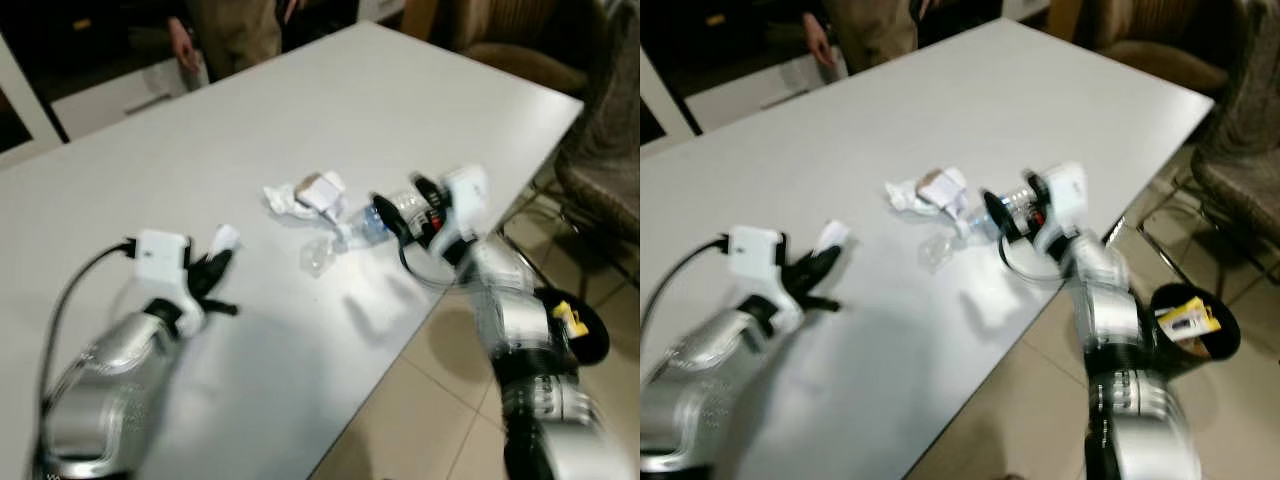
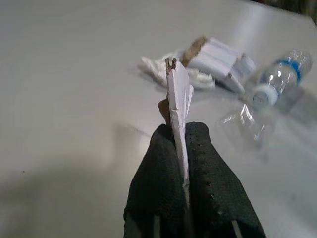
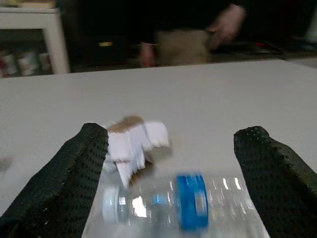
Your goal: Picking trash to rubbish bin
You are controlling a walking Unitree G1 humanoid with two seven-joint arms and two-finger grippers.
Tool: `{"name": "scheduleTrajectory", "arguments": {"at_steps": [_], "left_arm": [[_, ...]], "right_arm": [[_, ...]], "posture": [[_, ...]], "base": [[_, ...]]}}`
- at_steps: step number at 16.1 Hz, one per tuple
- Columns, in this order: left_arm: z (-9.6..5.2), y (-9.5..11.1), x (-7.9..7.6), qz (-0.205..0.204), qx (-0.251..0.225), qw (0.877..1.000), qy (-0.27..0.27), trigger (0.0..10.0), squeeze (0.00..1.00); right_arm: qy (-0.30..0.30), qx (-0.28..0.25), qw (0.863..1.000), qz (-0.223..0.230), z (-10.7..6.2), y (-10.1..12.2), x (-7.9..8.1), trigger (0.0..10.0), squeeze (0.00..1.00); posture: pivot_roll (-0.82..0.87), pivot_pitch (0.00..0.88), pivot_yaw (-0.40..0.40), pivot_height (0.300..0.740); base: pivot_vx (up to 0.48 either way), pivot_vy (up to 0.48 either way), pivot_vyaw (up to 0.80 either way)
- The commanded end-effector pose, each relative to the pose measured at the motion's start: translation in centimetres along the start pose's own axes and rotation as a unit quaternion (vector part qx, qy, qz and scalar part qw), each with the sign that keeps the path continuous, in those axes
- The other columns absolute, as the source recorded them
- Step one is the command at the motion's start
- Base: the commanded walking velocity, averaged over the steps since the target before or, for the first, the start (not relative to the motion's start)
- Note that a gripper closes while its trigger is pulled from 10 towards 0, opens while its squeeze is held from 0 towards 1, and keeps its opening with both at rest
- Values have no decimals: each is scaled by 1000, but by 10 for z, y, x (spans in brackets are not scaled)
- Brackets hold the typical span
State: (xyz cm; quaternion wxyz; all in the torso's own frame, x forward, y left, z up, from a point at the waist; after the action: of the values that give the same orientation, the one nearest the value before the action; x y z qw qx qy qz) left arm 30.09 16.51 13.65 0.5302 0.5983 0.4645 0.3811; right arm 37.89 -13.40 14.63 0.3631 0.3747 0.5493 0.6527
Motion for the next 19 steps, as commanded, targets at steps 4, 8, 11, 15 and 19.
{"name": "scheduleTrajectory", "arguments": {"at_steps": [4,8,11,15,19], "left_arm": [[8,-4,-8,27,-9,999,30,10000,0],[8,-9,-16,78,-4,997,13,10000,0],[11,-2,-16,94,-18,995,13,10000,0],[18,10,-17,117,-41,992,10,10000,0],[19,11,-17,117,-44,992,11,10000,0]], "right_arm": [[-97,7,995,-30,-36,-1,0,10000,0],[-124,43,991,-28,-56,-15,13,10000,0],[-141,41,989,-23,-60,-10,13,10000,0],[-115,52,991,-44,-61,-8,21,10000,0],[-101,60,992,-53,-60,-8,26,10000,0]], "posture": [[-29,26,-23,740],[-33,37,-6,740],[-39,34,4,740],[-40,24,6,740],[-40,26,2,740]], "base": [[0,0,0],[0,0,0],[0,0,0],[0,0,539],[256,0,717]]}}
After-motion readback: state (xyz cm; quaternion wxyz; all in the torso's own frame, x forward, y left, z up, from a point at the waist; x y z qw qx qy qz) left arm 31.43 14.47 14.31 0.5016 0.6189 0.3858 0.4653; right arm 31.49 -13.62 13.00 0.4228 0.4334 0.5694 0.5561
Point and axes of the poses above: a point about 5 cm out from each wrist's last joint towards the gripper, its own z axis pointing out of the wrist towards the gripper, its own y axis along the axis of the wrist's last joint, x = y × z, the point moved 4 cm from there along z, pointing out of the wrist towards the gripper, and after that the axes turned 4 degrees about z, right-handed, at the moved point
